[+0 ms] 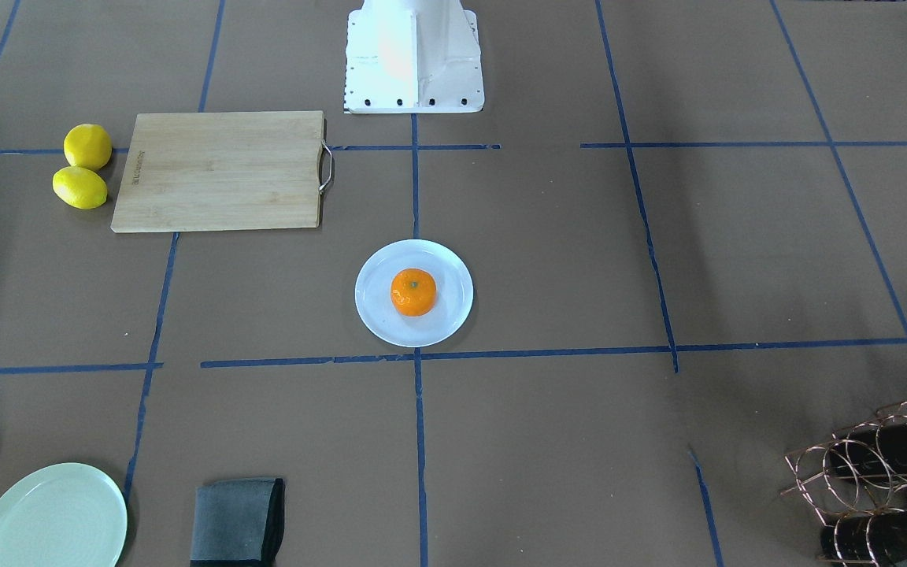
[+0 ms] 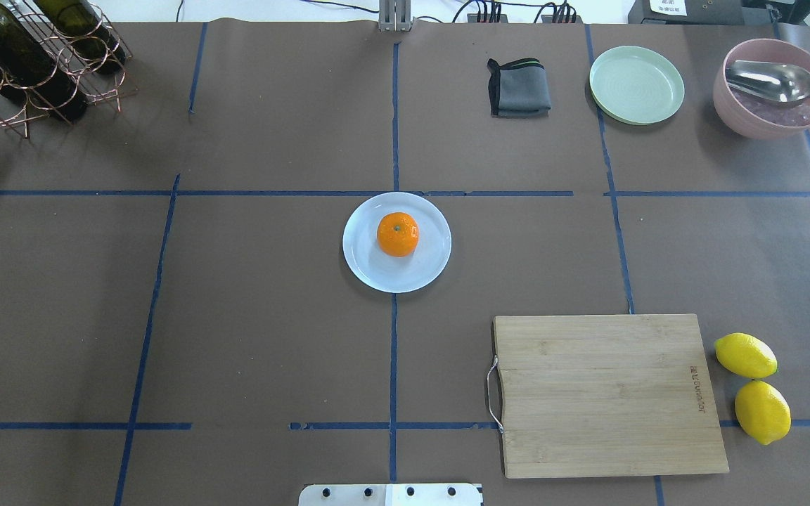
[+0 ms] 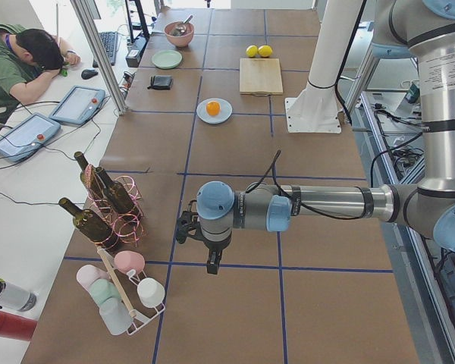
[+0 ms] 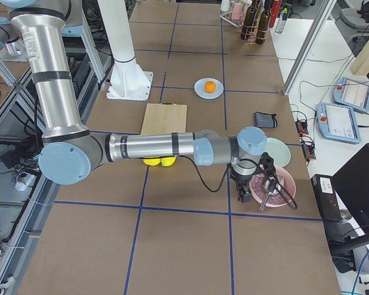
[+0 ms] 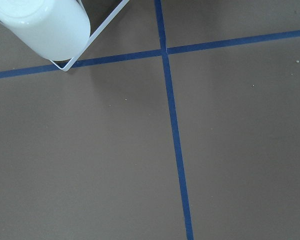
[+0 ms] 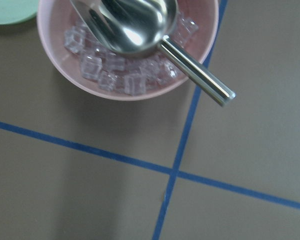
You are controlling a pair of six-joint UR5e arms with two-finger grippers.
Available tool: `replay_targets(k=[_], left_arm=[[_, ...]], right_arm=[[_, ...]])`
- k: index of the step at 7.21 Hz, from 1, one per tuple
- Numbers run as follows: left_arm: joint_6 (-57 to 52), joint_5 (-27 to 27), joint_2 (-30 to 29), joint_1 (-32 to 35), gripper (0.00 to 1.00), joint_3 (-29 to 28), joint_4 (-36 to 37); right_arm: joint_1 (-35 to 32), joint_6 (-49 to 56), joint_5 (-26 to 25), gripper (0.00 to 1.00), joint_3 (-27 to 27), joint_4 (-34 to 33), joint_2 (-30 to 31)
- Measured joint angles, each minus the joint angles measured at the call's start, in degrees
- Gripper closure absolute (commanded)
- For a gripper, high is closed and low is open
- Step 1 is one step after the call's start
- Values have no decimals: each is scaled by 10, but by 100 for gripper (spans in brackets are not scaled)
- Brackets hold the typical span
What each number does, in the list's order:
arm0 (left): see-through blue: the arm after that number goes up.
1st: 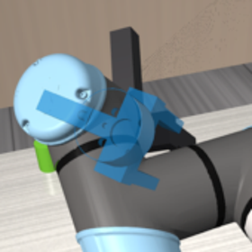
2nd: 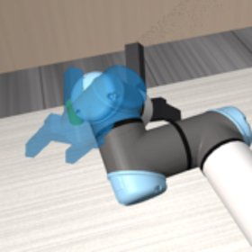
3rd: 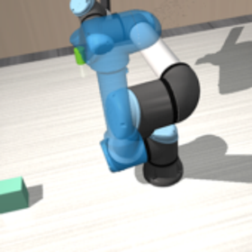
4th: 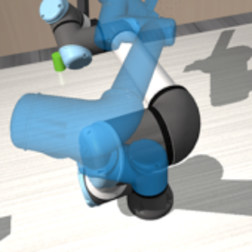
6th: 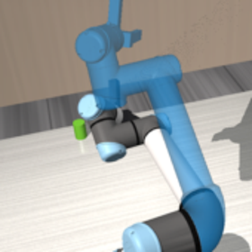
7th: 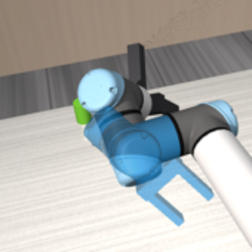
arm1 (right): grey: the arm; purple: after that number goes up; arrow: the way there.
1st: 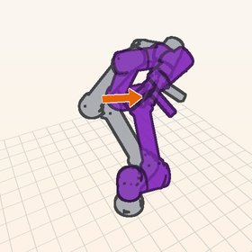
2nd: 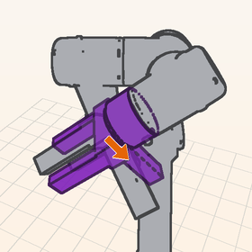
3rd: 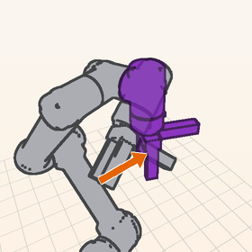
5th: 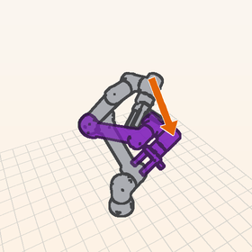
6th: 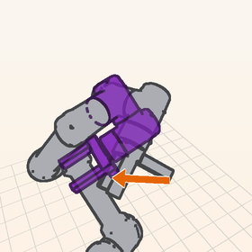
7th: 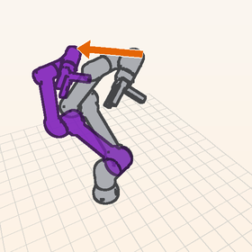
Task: Pick orange to plate
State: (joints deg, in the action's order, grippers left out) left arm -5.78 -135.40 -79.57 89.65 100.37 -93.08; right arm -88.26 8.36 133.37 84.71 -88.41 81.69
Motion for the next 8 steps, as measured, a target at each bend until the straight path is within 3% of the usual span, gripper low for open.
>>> replay_targets(k=[3, 8], left_arm=[[-1, -2, 3, 0, 0, 2, 0], [-2, 1, 7, 0, 0, 4, -1]], right_arm=[[-14, -2, -5, 0, 0, -1, 59], [-19, 4, -7, 0, 15, 6, 95]])
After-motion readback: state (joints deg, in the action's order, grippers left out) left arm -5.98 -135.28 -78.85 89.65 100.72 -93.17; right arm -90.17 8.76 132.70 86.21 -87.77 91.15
